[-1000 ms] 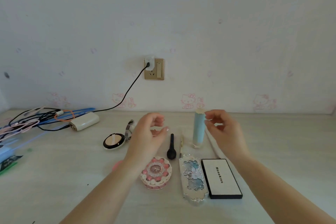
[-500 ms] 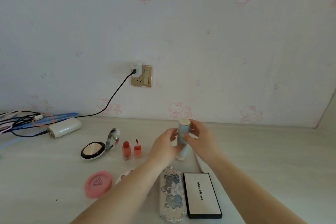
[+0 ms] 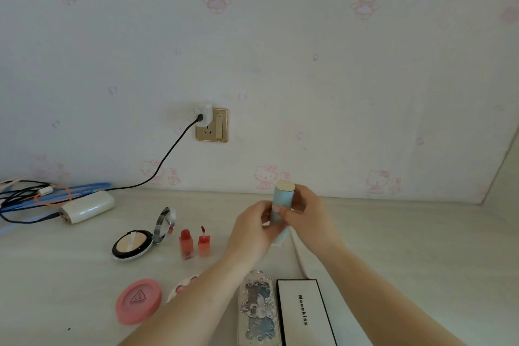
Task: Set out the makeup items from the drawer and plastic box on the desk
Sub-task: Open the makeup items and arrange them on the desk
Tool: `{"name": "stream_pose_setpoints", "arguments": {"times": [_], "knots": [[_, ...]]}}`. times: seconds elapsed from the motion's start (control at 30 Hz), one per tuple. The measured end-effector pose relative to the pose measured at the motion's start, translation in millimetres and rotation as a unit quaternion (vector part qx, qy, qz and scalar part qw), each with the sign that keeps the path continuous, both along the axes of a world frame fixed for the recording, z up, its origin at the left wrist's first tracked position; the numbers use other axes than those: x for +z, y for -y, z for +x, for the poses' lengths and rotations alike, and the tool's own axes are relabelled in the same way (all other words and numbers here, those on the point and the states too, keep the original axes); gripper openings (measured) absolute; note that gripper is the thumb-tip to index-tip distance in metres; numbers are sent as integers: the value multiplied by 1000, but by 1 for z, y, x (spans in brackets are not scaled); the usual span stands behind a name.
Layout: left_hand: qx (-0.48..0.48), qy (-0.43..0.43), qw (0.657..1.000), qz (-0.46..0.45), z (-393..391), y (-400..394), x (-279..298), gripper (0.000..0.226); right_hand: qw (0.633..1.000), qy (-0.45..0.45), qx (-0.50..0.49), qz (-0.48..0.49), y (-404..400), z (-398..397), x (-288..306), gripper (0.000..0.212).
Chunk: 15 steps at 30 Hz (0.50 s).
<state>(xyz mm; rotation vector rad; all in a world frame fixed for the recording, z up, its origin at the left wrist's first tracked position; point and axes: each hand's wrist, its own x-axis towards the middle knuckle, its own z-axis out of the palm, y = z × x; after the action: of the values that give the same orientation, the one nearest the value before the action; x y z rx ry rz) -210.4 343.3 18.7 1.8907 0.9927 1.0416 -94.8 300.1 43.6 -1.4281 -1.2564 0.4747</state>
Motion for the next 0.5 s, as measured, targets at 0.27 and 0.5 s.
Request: {"name": "stream_pose_setpoints", "arguments": {"times": [0.27, 0.5], "knots": [[-30, 46, 995, 87, -4, 10, 50, 29, 995, -5, 15, 98, 19, -5, 48, 40], [-26, 6, 999, 47, -26, 11, 43, 22, 966, -102, -6, 236, 51, 11, 129, 15]]}}
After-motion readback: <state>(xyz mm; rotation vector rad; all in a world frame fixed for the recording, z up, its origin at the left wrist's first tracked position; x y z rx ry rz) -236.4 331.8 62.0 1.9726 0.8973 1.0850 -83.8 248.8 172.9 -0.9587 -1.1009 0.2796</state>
